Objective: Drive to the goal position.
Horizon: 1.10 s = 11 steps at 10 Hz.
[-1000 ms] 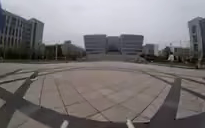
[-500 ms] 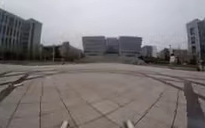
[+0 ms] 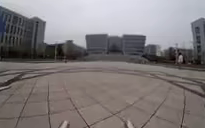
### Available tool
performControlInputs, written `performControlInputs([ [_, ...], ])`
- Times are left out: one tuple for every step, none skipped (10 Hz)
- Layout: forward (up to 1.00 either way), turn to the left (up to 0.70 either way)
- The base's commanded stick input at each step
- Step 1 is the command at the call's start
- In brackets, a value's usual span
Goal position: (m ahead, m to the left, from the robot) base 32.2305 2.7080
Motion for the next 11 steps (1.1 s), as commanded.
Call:
performControlInputs([
  [1.0, -0.36],
  [1.0, -0.38],
  [1.0, -0.4],
  [1.0, -0.4],
  [1.0, -0.4],
  [1.0, -0.08],
  [1.0, 0.0],
  [1.0, 0.0],
  [1.0, 0.0],
  [1.0, 0.0],
  [1.0, -0.21],
])
